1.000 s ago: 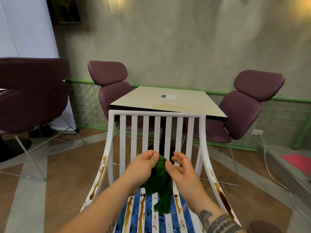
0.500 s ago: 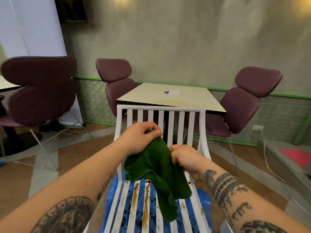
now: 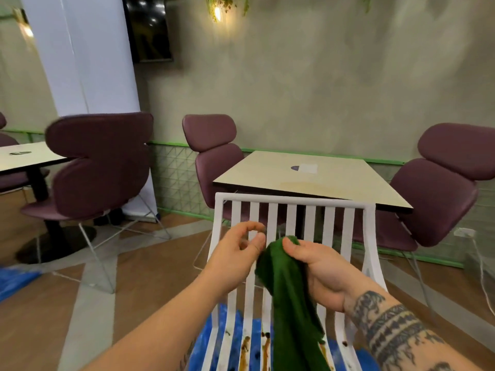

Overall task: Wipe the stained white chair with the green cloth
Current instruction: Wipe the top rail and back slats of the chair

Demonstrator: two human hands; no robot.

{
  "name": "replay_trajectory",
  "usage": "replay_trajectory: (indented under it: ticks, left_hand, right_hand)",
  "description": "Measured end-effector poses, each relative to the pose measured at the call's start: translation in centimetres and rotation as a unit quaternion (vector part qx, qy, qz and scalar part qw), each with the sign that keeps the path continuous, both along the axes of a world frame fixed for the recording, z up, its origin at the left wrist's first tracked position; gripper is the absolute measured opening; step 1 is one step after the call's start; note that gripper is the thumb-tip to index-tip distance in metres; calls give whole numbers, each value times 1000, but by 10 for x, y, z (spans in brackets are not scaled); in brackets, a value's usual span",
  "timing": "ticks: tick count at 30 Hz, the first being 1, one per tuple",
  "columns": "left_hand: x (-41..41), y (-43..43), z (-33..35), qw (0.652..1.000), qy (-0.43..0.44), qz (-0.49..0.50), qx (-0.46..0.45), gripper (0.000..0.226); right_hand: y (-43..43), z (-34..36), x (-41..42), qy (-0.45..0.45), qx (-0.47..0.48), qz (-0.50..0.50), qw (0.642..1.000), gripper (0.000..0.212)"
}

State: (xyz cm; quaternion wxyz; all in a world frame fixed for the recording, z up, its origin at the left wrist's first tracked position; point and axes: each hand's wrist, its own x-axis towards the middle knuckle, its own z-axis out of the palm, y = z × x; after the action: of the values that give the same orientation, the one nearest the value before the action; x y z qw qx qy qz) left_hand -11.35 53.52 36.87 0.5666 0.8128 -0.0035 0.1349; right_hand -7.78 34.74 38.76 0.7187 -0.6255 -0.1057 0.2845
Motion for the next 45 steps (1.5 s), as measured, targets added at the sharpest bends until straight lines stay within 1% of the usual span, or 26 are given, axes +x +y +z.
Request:
replay_trajectory:
  ticks: [1, 3, 4, 6, 7, 8, 9, 10, 11, 12, 14, 15, 16, 18, 19, 21, 22, 24, 26, 28, 29, 32, 34, 35, 39, 45]
  left_hand:
    - [3, 2, -9, 996, 13, -59, -63, 26]
    - [12, 5, -23, 970, 68, -151, -177, 44]
    - [19, 7, -30, 961, 88, -159, -208, 48]
    - [41, 13, -45, 969, 94, -109, -201, 40]
    - [53, 17, -50, 975, 89, -70, -189, 31]
    - [65, 21, -55, 977, 86, -43, -189, 24]
    - [75, 25, -57, 976, 83, -28, -201, 21]
    - [87, 31, -59, 971, 81, -15, -224, 22]
    - [96, 35, -56, 964, 82, -6, -253, 22]
    - [106, 40, -55, 954, 86, -5, -286, 21]
    - [126, 46, -48, 933, 105, -31, -342, 22]
    - [134, 49, -42, 921, 107, -52, -370, 23]
    - [143, 52, -38, 908, 101, -71, -401, 24]
    - [156, 59, -29, 890, 91, -85, -438, 26]
    - [161, 66, -25, 894, 84, -68, -435, 29]
    - [171, 83, -20, 927, 50, 17, -370, 31]
    - [177, 95, -23, 942, 28, 83, -325, 30]
    - [186, 116, -36, 951, 3, 213, -224, 32]
    - [191, 129, -55, 959, 36, 256, -119, 46]
    - [199, 134, -75, 965, 100, 237, -48, 56]
    - [203, 133, -84, 966, 125, 225, -38, 56]
    - [206, 132, -109, 966, 137, 218, -13, 48]
    - [208, 136, -120, 967, 132, 217, 26, 44]
    - [209, 137, -123, 967, 131, 216, 41, 43]
    - [214, 137, -126, 964, 128, 228, 50, 46]
    - [215, 140, -123, 960, 151, 221, 82, 47]
  right_hand:
    - [8, -1, 11, 6, 6, -4, 1000, 40]
    - [23, 1, 33, 15, 22, -22, 999, 41]
    - [30, 2, 45, 21, 31, -28, 999, 42]
    - [39, 3, 66, 9, 20, -16, 1000, 42]
    - [43, 4, 75, -24, -24, -18, 999, 39]
    - [45, 2, 86, -85, -107, -30, 990, 36]
    - [47, 1, 97, -161, -216, -51, 962, 35]
    - [50, -3, 109, -240, -318, -75, 914, 40]
    - [52, -6, 118, -295, -371, -106, 874, 47]
    - [57, -11, 127, -325, -368, -121, 863, 55]
    - [71, -24, 140, -340, -282, -79, 894, 65]
    - [80, -29, 145, -345, -232, -46, 908, 60]
    - [90, -34, 151, -356, -195, -35, 913, 48]
    - [106, -41, 169, -382, -158, -86, 906, 31]
    - [115, -42, 181, -387, -155, -122, 901, 27]
    - [127, -40, 203, -381, -161, -180, 893, 19]
    - [132, -38, 214, -373, -157, -208, 890, 24]
    - [142, -32, 233, -364, -159, -250, 883, 36]
    - [156, -25, 244, -409, -198, -255, 853, 26]
    - [176, -21, 251, -500, -236, -218, 805, 17]
    - [186, -21, 252, -547, -255, -179, 777, 18]
    - [216, -36, 257, -642, -364, -69, 672, 25]
    - [226, -48, 263, -671, -430, -84, 599, 27]
    - [226, -53, 266, -676, -437, -99, 585, 29]
    - [208, -60, 270, -686, -434, -117, 572, 38]
    - [155, -56, 279, -653, -444, -148, 595, 27]
